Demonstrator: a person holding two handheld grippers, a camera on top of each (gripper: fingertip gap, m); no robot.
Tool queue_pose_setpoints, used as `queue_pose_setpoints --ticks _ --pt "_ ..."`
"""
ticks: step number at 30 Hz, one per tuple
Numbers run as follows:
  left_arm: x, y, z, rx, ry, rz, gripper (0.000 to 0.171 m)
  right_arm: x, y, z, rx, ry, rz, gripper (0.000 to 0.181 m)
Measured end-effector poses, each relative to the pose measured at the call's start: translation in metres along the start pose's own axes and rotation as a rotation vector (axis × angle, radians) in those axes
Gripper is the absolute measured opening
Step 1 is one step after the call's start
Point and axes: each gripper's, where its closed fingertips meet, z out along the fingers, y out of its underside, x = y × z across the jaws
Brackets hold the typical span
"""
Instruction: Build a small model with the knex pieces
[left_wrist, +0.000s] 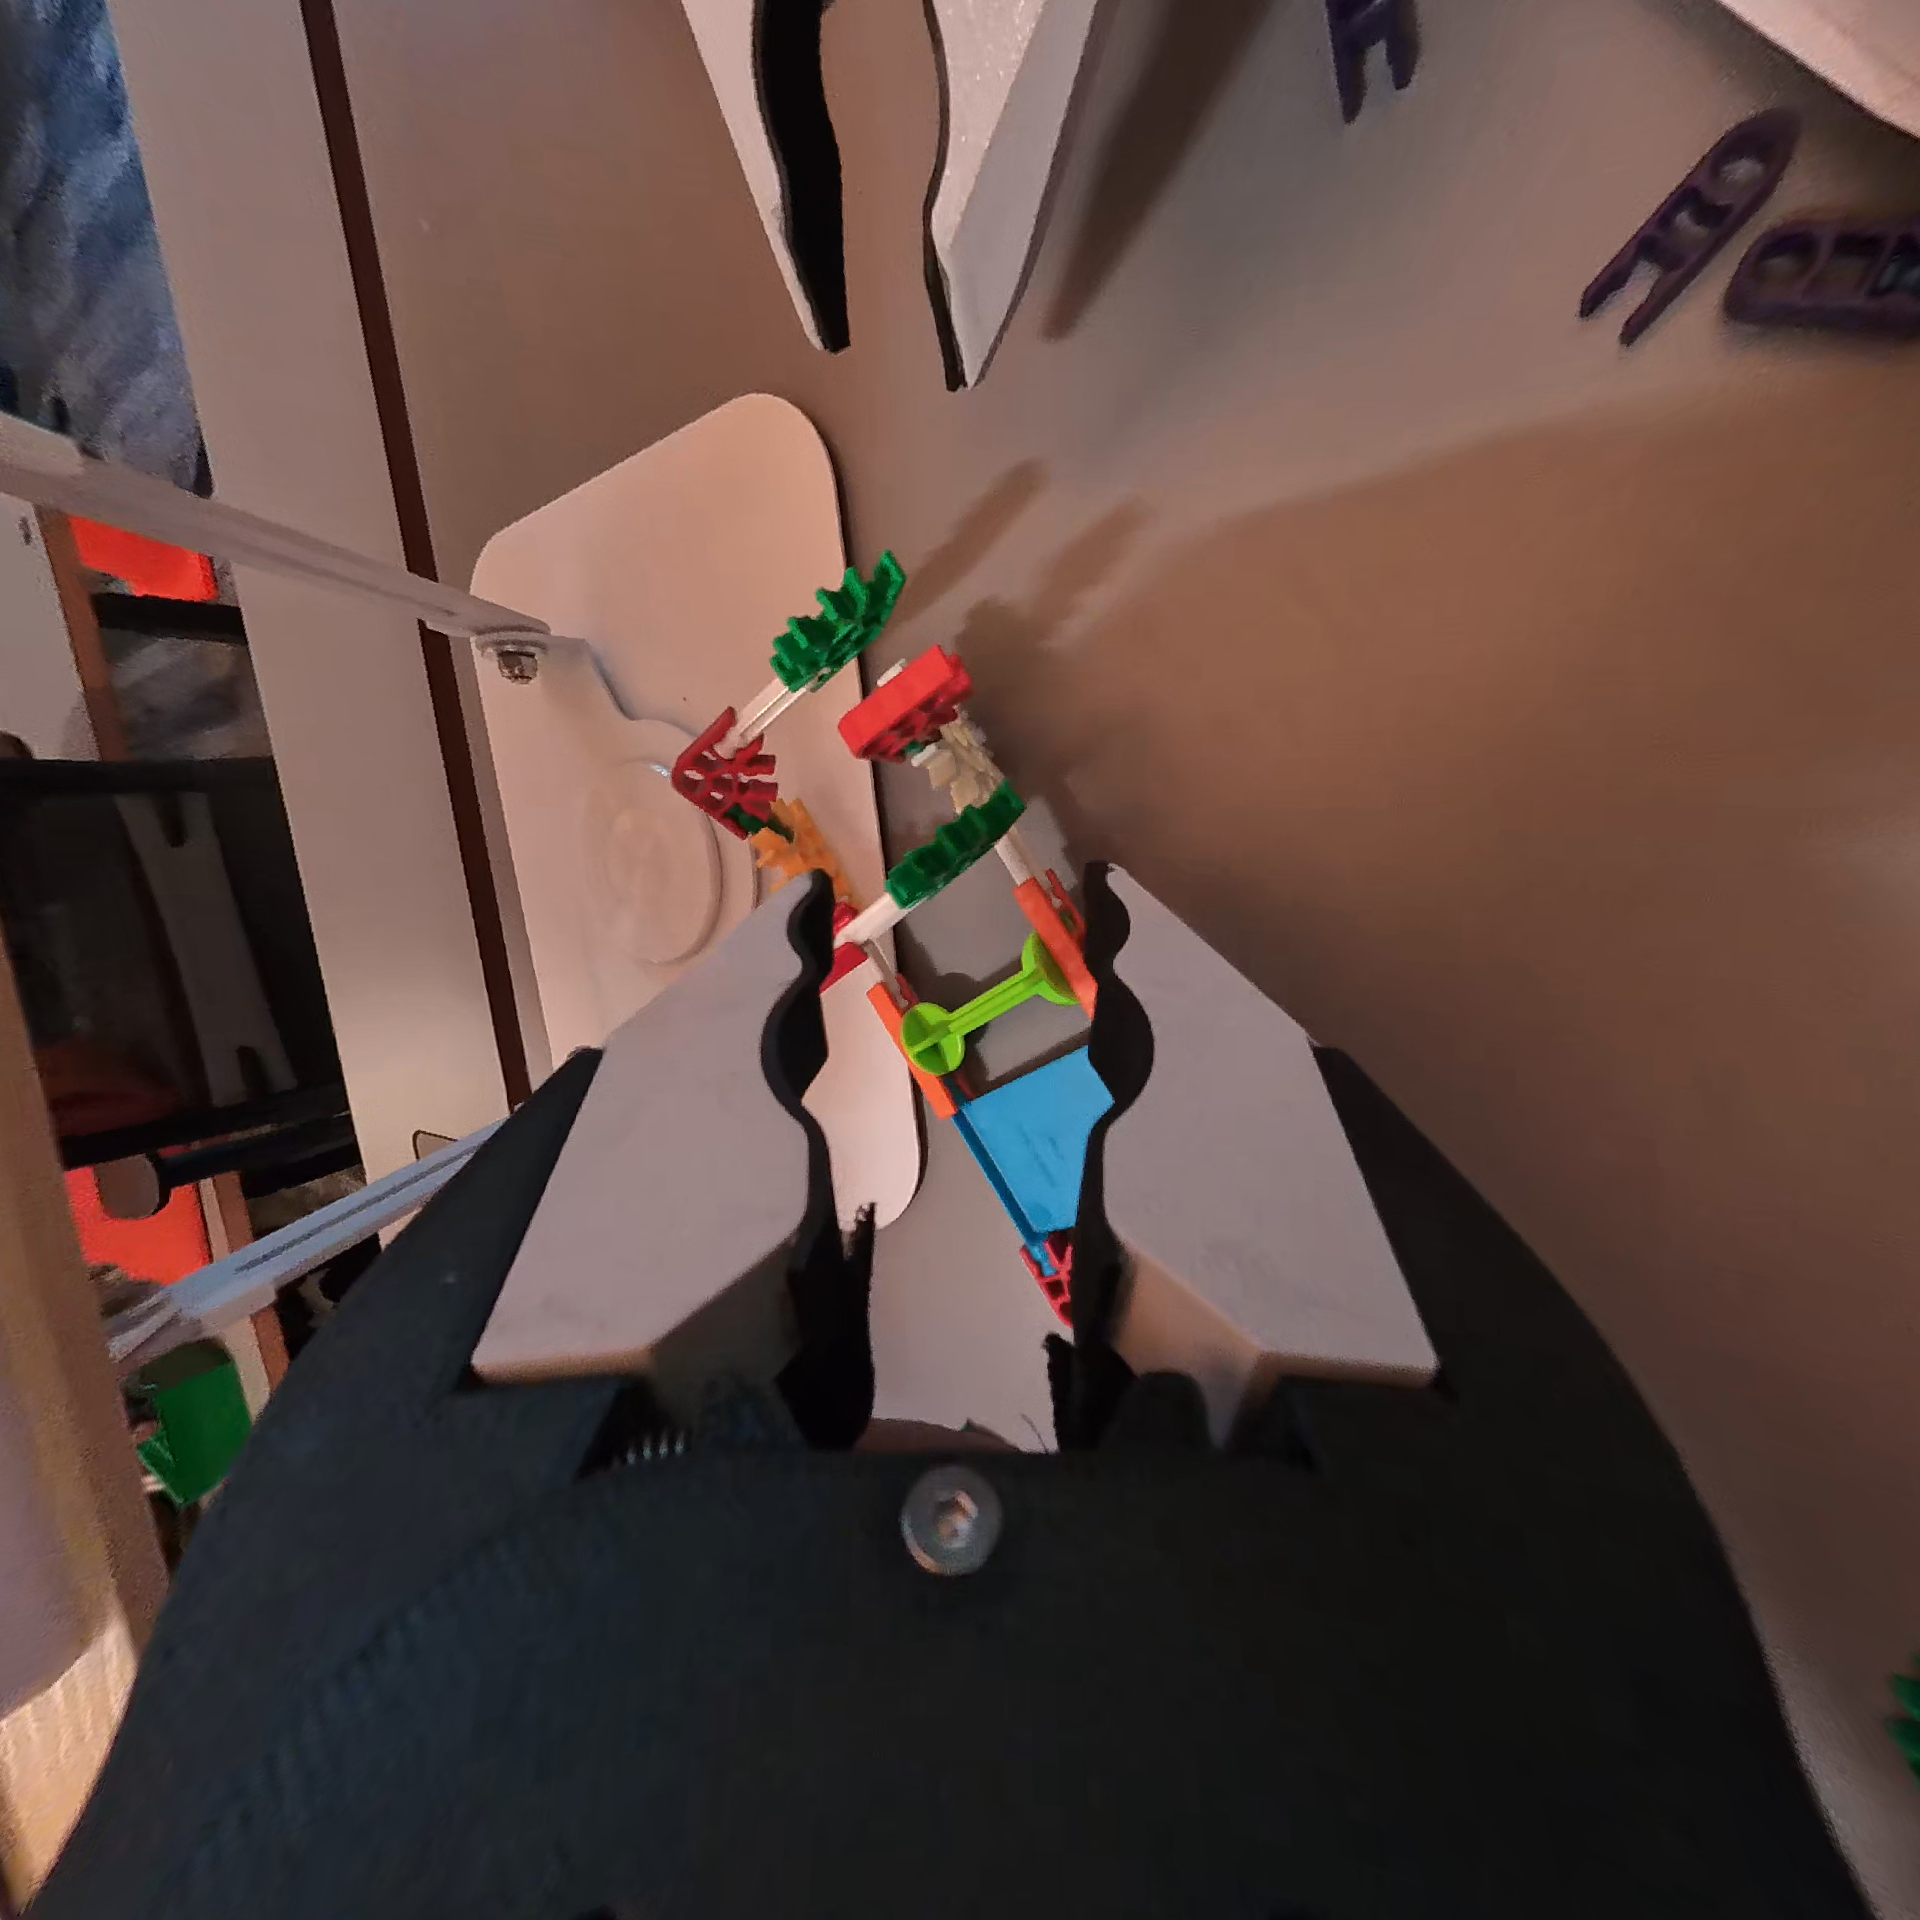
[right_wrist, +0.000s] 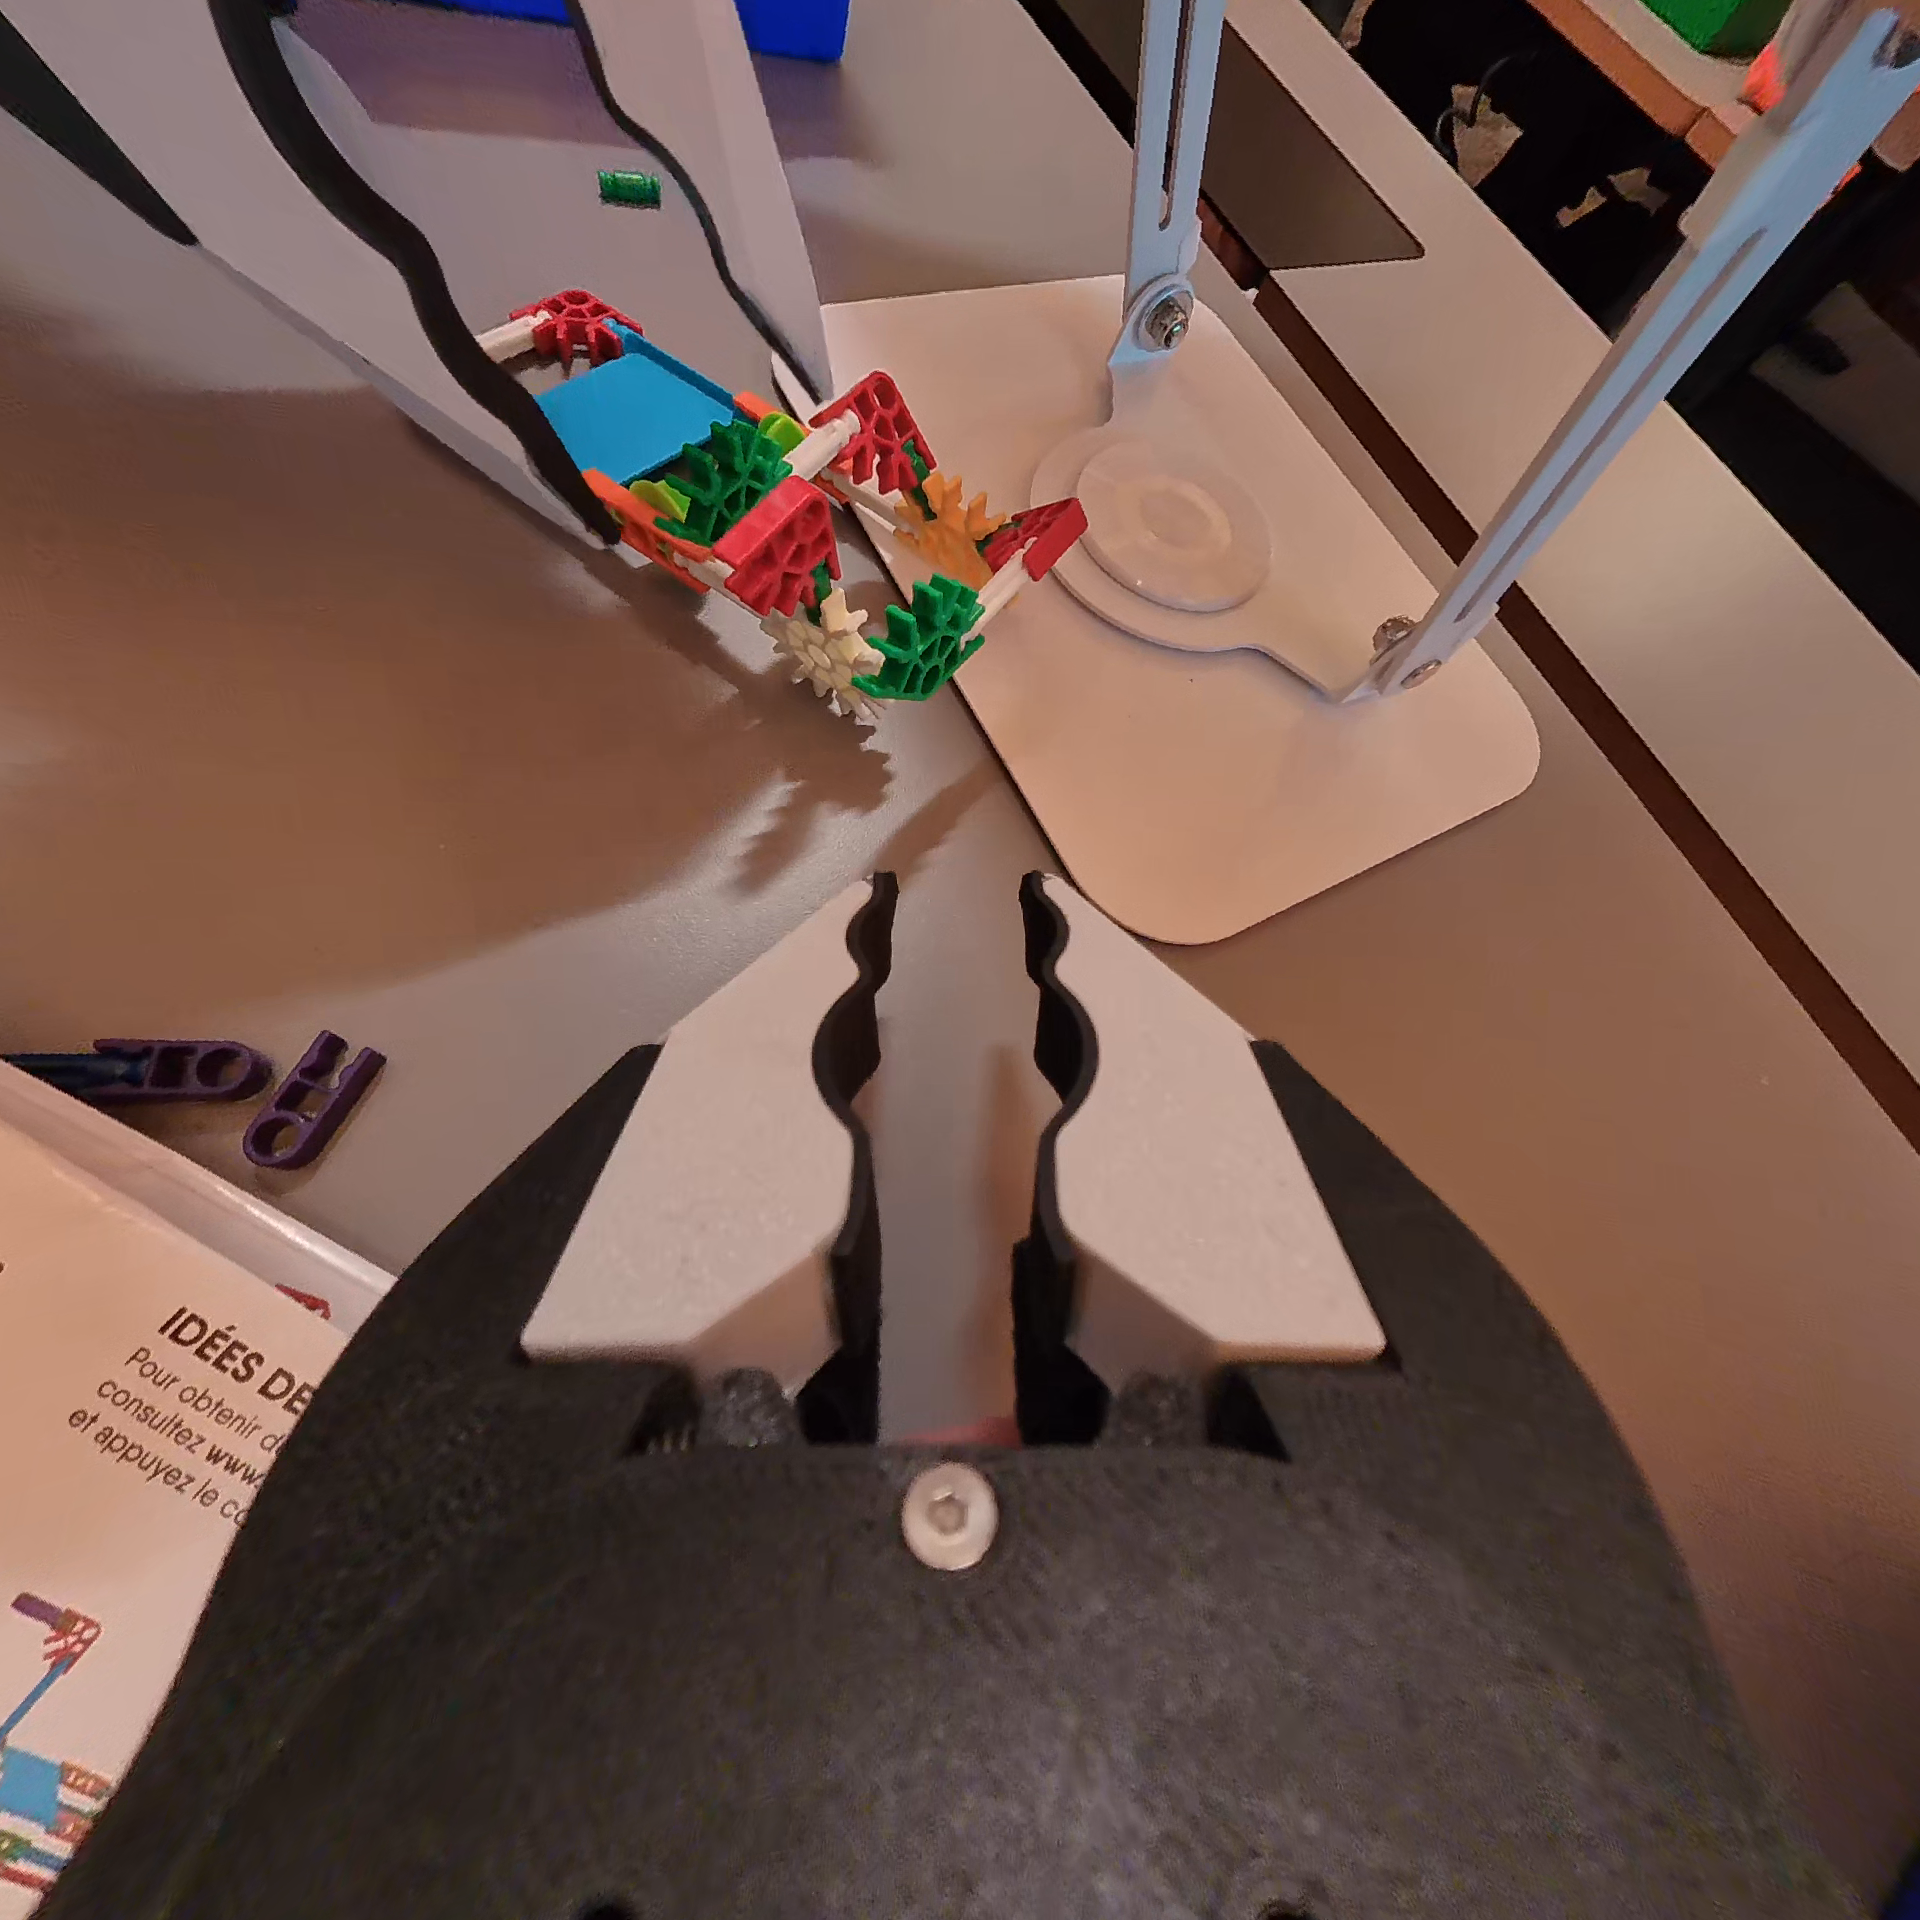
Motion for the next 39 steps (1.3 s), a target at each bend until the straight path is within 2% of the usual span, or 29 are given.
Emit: queue_pose_setpoints --ticks 8,11,15,21,25,30,39 --pt "0.013 0.010 0.007 -0.046 0.063 0.002 0.044 0.000 0.002 0.001 -0.005 -0.002 -0.002 0.023" --pt "0.020 0.017 0.007 -0.081 0.104 0.004 0.039 0.000 0.002 0.001 -0.006 -0.002 -0.002 0.023" --pt "0.018 0.023 0.005 -0.116 0.095 0.008 0.037 0.000 0.003 0.002 -0.009 -0.001 -0.002 0.023" --pt "0.008 0.006 0.001 -0.033 0.043 0.005 0.045 0.000 0.004 0.002 -0.011 -0.003 -0.003 0.023" --pt "0.009 0.000 0.005 -0.006 0.031 0.024 0.043 0.000 0.004 0.002 -0.011 -0.003 -0.004 0.023" --pt "0.015 0.007 0.011 -0.046 0.061 0.032 0.042 -0.001 0.004 0.002 -0.012 -0.004 -0.006 0.023" --pt "0.020 0.022 -0.001 -0.121 0.097 0.031 0.036 -0.001 0.005 0.003 -0.017 -0.004 -0.010 0.023"
